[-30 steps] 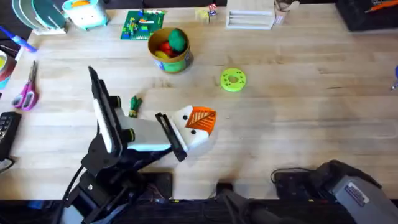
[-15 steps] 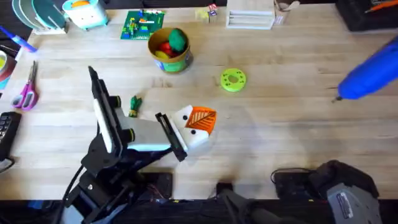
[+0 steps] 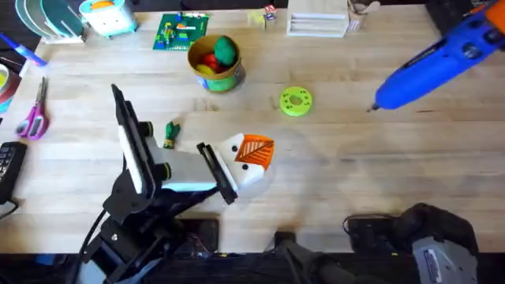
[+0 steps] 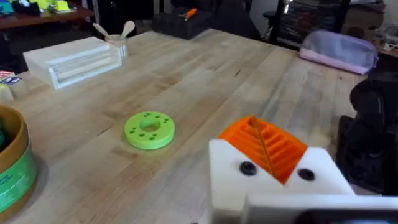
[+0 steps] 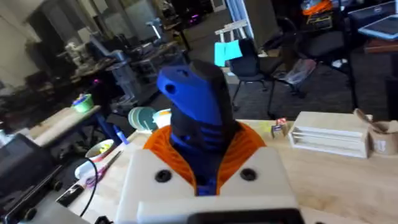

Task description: Pick up the gripper from the table and insert it into the empty holder that is missing its gripper. Then pick up a screw, insert it into the mounting hole, and use the screwdriver to tighten it. Finally, clean up the table by picking up the vegetable and placing it into the bucket.

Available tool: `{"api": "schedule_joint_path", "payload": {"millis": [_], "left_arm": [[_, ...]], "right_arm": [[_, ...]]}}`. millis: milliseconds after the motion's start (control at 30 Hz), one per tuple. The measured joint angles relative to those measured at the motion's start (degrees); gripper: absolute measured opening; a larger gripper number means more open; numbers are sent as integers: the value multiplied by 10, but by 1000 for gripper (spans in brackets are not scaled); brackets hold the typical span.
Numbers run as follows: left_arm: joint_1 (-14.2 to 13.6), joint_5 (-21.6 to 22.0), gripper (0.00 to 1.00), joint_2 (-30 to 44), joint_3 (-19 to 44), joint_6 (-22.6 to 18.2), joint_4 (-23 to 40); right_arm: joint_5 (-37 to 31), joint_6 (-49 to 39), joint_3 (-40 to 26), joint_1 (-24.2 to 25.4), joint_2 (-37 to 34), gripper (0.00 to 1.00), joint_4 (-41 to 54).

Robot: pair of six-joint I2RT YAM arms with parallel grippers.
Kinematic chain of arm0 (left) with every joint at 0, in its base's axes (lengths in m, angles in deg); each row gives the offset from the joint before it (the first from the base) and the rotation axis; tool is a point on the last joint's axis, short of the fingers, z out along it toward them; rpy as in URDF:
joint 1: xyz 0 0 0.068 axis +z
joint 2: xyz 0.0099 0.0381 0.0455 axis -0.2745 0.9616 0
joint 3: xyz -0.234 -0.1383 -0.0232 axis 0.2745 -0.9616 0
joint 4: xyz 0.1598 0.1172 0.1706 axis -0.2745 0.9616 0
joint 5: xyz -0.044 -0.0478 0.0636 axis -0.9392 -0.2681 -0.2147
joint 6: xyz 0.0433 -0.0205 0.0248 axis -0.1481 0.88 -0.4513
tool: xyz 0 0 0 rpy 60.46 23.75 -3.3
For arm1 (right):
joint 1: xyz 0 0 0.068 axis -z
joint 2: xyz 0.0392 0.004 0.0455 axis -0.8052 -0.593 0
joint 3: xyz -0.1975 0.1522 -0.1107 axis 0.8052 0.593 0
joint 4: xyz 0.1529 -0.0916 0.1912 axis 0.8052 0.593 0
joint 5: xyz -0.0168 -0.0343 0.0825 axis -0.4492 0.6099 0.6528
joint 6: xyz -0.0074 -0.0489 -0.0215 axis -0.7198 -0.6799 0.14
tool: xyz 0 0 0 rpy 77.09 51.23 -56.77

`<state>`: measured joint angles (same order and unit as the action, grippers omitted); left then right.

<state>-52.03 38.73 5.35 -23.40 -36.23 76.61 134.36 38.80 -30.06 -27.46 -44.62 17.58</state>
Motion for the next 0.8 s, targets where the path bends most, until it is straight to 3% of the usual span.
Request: {"api": "schedule_joint_path", "payload": {"millis": [167, 400, 533, 800], "left_arm": [[0, 0, 8, 0, 0, 0, 0], [0, 0, 8, 0, 0, 0, 0], [0, 0, 8, 0, 0, 0, 0], [0, 0, 8, 0, 0, 0, 0]], "right_arm": [[-16, 18, 48, -68, 0, 108, -87], [-83, -15, 97, -198, -13, 104, -183], [-114, -27, 107, -288, -68, 101, -251], [-136, -52, 108, -462, -230, 97, -479]]}}
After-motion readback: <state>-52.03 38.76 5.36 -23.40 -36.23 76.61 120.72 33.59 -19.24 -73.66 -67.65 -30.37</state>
